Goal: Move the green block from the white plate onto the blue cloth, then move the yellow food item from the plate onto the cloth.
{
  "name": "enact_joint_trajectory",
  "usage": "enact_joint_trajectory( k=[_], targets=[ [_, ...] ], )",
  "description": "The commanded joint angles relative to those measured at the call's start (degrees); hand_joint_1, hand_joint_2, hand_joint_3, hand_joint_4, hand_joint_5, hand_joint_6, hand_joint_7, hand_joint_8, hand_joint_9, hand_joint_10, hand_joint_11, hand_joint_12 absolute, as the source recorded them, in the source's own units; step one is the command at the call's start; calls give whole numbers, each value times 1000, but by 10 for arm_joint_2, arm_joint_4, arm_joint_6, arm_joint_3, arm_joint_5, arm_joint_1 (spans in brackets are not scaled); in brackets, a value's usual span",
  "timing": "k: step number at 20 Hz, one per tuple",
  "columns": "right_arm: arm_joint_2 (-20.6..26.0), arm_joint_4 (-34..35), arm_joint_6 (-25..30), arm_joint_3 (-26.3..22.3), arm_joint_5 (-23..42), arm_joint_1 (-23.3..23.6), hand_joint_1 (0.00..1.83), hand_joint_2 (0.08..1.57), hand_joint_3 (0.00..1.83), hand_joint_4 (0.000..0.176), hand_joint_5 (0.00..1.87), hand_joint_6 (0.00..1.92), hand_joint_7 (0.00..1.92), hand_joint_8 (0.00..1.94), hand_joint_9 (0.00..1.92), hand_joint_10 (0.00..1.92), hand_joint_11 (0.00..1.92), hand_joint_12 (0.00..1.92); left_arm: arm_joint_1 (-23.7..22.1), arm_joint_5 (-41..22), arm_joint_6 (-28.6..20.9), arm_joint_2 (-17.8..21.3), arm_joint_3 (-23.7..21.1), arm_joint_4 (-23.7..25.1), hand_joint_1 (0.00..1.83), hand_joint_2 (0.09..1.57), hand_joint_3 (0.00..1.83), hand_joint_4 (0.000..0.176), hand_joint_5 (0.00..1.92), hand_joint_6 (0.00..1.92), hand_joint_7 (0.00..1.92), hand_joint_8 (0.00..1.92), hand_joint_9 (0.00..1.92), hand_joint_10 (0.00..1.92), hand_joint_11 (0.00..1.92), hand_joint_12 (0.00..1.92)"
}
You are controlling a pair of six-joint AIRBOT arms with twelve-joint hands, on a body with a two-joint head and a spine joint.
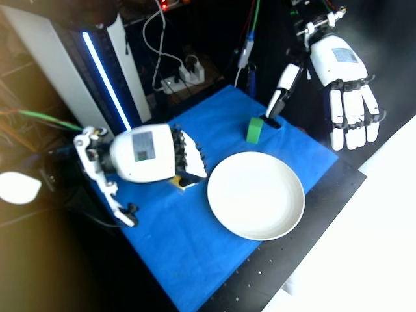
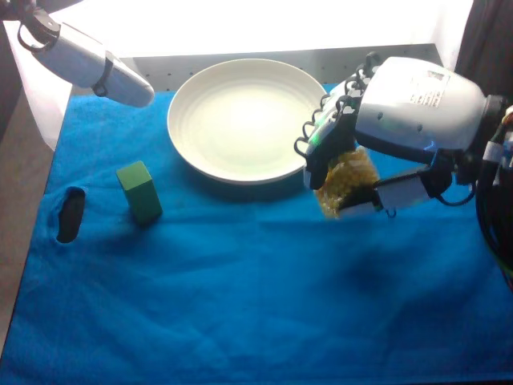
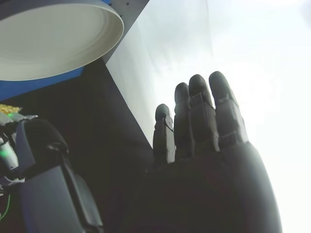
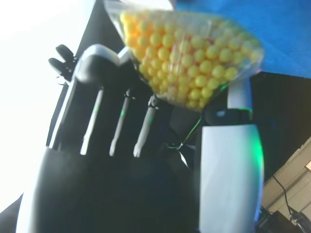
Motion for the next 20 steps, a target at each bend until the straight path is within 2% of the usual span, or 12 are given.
enact_joint_trajectory(
  k=[1,3,5,6,7,8,10,12,14,15,17,20],
  targets=[
    [-1,23,-1,-1,59,4,992,950,0,0,899,57,1000,354,823,900,568,1529,-4,-56,-2,2,2,-10,707,759,0,174,175,1,278,0,265,0,0,533],
    [-1,25,-1,-1,59,4,801,928,0,0,625,1,830,85,619,566,240,1289,-4,-57,-2,1,2,-10,695,780,3,175,161,0,274,0,273,2,0,568],
    [-1,30,-1,-1,59,4,519,917,0,64,222,0,359,0,328,73,15,953,-4,-58,-3,1,2,-10,710,798,6,174,172,2,284,4,282,2,0,628],
    [-1,32,-1,-2,59,4,519,917,0,64,222,0,359,0,328,73,15,953,-4,-60,-3,0,2,-10,710,798,6,174,172,2,284,4,282,2,0,628],
    [0,35,-1,-3,61,4,263,946,3,97,26,0,103,0,80,2,0,271,-2,-64,-6,0,2,-11,719,808,8,171,177,3,284,3,283,2,0,627],
    [4,43,-1,-5,67,4,175,965,3,74,4,0,41,0,32,0,0,168,3,-75,-10,1,2,-19,715,822,8,175,174,1,277,1,274,1,0,604],
    [10,71,-1,-7,80,4,148,875,5,127,0,0,1,0,3,0,0,252,15,-98,-10,5,0,-41,706,814,0,176,168,2,277,1,274,1,10,570],
    [22,104,-1,-9,104,4,144,811,3,139,0,0,0,0,0,0,0,159,24,-123,-10,9,-4,-58,662,768,0,176,148,0,282,2,259,0,4,571],
    [36,142,-1,-18,128,4,151,774,0,151,0,0,0,0,0,0,0,460,45,-171,-10,20,-16,-89,642,795,0,145,124,1,302,9,278,8,0,567],
    [41,156,-1,-21,139,4,186,770,0,149,0,0,0,0,0,0,0,415,52,-189,-10,26,-24,-100,571,827,6,130,58,0,266,1,262,1,0,531],
    [53,195,-1,-29,169,4,265,783,0,116,0,0,0,0,0,0,0,474,72,-247,-10,41,-43,-129,500,869,11,168,55,3,246,0,241,0,0,469],
    [63,240,-1,-34,210,4,383,777,1,95,0,0,0,0,31,9,0,490,94,-336,-10,67,-71,-173,556,886,2,176,82,2,221,1,195,0,0,332]
  ],
)
